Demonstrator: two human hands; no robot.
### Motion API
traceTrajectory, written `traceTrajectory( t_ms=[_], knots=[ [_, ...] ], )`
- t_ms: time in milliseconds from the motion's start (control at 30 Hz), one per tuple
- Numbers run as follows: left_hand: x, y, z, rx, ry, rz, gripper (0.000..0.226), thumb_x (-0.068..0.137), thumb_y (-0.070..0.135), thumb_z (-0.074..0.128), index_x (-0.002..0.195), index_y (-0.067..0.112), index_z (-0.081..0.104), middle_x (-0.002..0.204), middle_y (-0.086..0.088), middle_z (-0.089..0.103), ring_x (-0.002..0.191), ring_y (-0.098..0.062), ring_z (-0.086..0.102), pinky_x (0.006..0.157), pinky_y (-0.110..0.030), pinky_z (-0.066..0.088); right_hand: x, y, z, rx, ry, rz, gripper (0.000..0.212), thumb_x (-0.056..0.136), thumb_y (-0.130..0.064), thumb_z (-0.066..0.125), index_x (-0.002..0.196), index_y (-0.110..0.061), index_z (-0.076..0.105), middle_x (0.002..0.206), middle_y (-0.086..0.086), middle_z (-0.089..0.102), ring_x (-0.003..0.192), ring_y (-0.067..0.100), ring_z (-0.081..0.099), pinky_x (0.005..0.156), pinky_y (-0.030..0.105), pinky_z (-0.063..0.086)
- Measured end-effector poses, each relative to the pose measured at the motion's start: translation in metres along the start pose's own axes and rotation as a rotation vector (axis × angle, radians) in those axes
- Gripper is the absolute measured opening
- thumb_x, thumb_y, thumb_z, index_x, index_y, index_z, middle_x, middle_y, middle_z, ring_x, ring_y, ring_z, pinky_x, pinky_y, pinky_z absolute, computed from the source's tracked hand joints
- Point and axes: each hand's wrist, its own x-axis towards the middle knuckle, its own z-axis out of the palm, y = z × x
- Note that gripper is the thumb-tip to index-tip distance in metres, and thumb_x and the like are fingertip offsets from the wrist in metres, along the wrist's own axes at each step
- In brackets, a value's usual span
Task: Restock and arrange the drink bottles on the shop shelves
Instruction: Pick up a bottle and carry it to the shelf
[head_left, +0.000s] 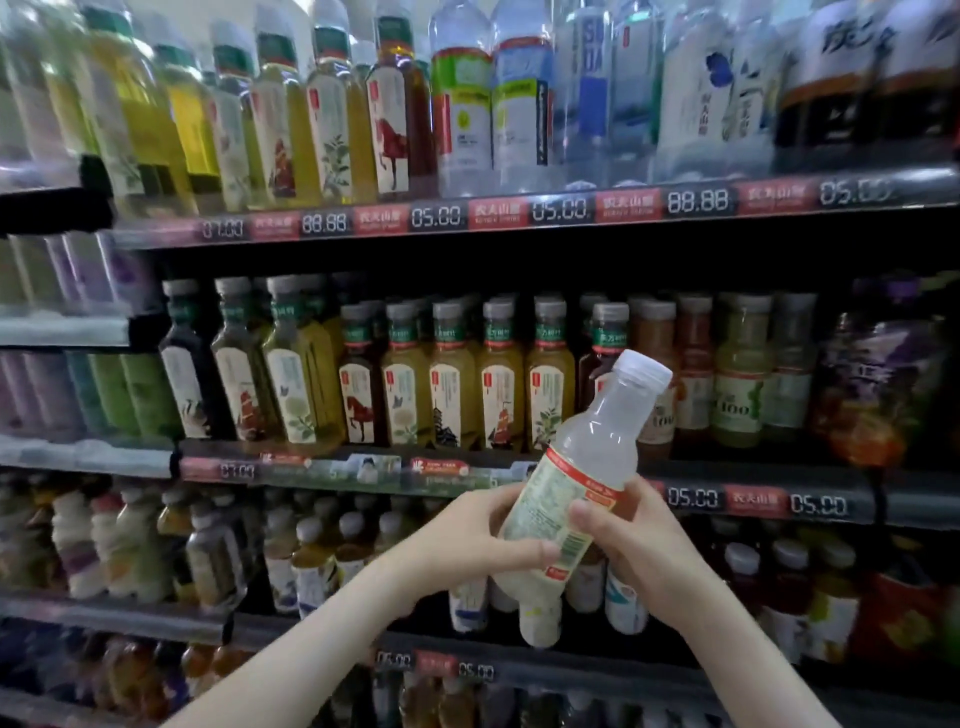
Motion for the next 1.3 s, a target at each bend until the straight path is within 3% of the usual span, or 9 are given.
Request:
traceTrajectory(
  t_ms=[133,300,467,533,600,733,900,1033,1300],
  knots=[
    [0.027,0.003,-0.023,0.209,0.113,0.104,0.042,0.083,0.050,0.064,0.120,0.038,0.050,0.112,0.017,0.064,0.097,0.009,0.060,0.085,-0.020,0.053,0.026,0.001,0.016,0.027,0.212,-0.085,0.075,0.055,-0.038,0.091,0.119,-0.017,0.058,0.109,0.010,0.070,0.104,0.029,0.066,0.090,0.051,0.051],
    [0.068,-0.001,-0.017,0.471,0.232,0.294,0.055,0.092,0.052,0.047,0.141,0.029,0.037,0.135,0.017,0.040,0.122,0.005,0.034,0.100,-0.013,0.027,0.030,-0.002,-0.009,-0.152,0.611,-0.202,0.061,0.067,-0.016,0.080,0.121,-0.021,0.051,0.108,-0.003,0.068,0.099,0.010,0.066,0.081,0.027,0.055],
    [0.122,-0.010,0.014,0.553,0.606,0.317,0.065,0.093,0.037,0.055,0.149,0.030,0.023,0.155,-0.013,0.018,0.145,-0.026,0.008,0.116,-0.056,0.013,0.028,-0.009,-0.069,-0.471,0.959,-0.353,0.066,0.075,-0.014,0.080,0.126,-0.018,0.039,0.122,0.001,0.055,0.110,0.011,0.056,0.093,0.023,0.044],
    [0.145,-0.006,0.027,0.560,0.650,0.274,0.075,0.092,0.038,0.056,0.151,0.036,0.009,0.157,-0.016,0.005,0.146,-0.031,-0.002,0.116,-0.057,0.000,0.030,-0.013,-0.100,-0.528,1.022,-0.395,0.069,0.075,-0.014,0.080,0.129,-0.017,0.036,0.127,0.003,0.051,0.116,0.014,0.052,0.099,0.029,0.043],
    [0.167,-0.001,0.042,0.592,0.679,0.277,0.082,0.092,0.039,0.056,0.150,0.038,-0.001,0.158,-0.015,-0.005,0.145,-0.033,-0.009,0.113,-0.056,-0.004,0.033,-0.020,-0.127,-0.551,1.039,-0.396,0.072,0.076,-0.012,0.079,0.132,-0.017,0.034,0.126,-0.002,0.048,0.114,0.008,0.051,0.097,0.023,0.044],
    [0.202,0.005,0.078,0.638,0.707,0.288,0.092,0.087,0.040,0.062,0.150,0.036,-0.004,0.157,-0.015,-0.007,0.144,-0.037,-0.006,0.112,-0.062,0.006,0.043,-0.026,-0.173,-0.561,1.030,-0.351,0.069,0.078,-0.005,0.077,0.128,-0.022,0.033,0.112,-0.011,0.045,0.098,-0.005,0.051,0.071,-0.001,0.041],
    [0.219,0.004,0.104,0.672,0.822,0.208,0.094,0.081,0.040,0.067,0.152,0.028,0.006,0.156,-0.016,-0.009,0.142,-0.041,-0.011,0.109,-0.063,0.004,0.062,-0.016,-0.216,-0.627,0.979,-0.222,0.070,0.079,-0.017,0.077,0.134,-0.017,0.034,0.123,-0.003,0.050,0.110,0.012,0.050,0.091,0.026,0.042],
    [0.220,-0.006,0.116,0.686,0.851,0.196,0.100,0.076,0.033,0.075,0.151,0.027,0.010,0.155,-0.019,-0.012,0.141,-0.042,-0.012,0.108,-0.061,0.001,0.081,-0.013,-0.229,-0.778,0.971,-0.174,0.073,0.083,-0.020,0.072,0.140,-0.012,0.026,0.131,0.009,0.049,0.116,0.026,0.054,0.088,0.033,0.047],
    [0.214,-0.012,0.118,0.784,0.892,0.220,0.098,0.069,0.011,0.081,0.148,0.019,0.025,0.154,-0.022,-0.007,0.141,-0.042,-0.010,0.107,-0.066,0.016,0.085,-0.002,-0.246,-1.000,0.819,-0.079,0.104,0.084,-0.004,0.066,0.148,-0.029,-0.011,0.145,0.017,0.026,0.129,0.031,0.041,0.104,0.042,0.042]
  ],
)
